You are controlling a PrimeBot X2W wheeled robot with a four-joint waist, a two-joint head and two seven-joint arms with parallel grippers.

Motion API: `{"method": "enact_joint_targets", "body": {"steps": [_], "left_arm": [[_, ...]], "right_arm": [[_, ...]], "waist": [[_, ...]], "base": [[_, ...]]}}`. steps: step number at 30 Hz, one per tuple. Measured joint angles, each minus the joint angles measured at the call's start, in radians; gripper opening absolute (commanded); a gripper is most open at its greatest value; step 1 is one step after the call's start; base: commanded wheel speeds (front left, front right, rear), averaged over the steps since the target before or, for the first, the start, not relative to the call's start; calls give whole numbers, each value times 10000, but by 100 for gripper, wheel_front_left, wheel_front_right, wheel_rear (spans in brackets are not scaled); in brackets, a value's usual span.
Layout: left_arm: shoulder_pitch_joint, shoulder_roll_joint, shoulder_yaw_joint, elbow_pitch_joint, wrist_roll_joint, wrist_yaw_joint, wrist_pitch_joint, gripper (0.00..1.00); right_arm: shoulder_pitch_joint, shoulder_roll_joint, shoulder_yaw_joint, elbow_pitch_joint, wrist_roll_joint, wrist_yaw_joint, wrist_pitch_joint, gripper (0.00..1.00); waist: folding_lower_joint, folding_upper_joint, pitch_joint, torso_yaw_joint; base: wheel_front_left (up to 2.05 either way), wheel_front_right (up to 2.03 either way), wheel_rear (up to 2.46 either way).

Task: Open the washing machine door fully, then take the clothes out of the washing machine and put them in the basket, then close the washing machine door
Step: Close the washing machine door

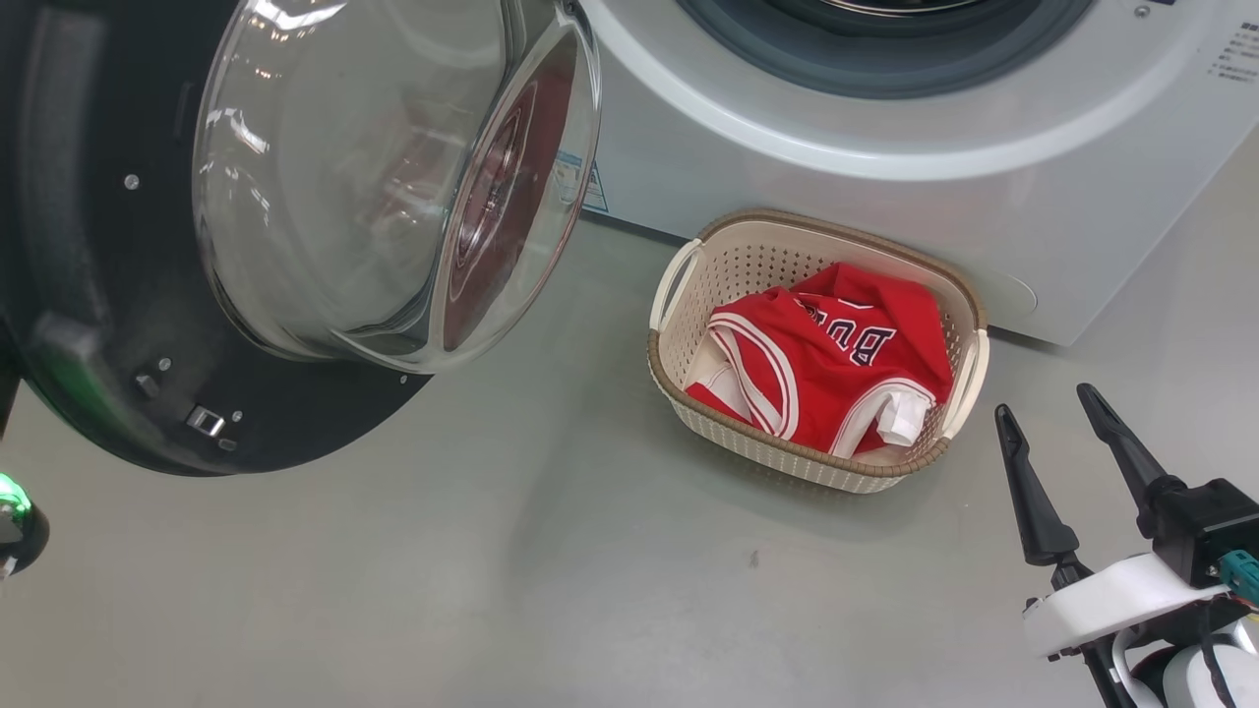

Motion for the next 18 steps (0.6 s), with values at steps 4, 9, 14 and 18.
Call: {"method": "enact_joint_targets", "body": {"steps": [4,9,14,18], "left_arm": [[88,-136,6,-119,-190,-86,288,0],[392,-234,-209,-245,-201,-157,732,0],[708,-309,-362,-558,-203,-165,1143,0],[927,-430,-497,-934,-203,-167,1411,0]], "right_arm": [[9,15,-15,-2,15,-15,-2,100],[10,94,8,15,42,-15,-54,100],[8,169,105,23,81,-13,-105,100],[7,311,150,59,104,-15,-192,100]], "waist": [[0,0,-33,22],[0,0,-139,14],[0,0,-226,-97],[0,0,-279,-239]], "base": [[0,0,0],[0,0,0],[0,0,0],[0,0,0]]}}
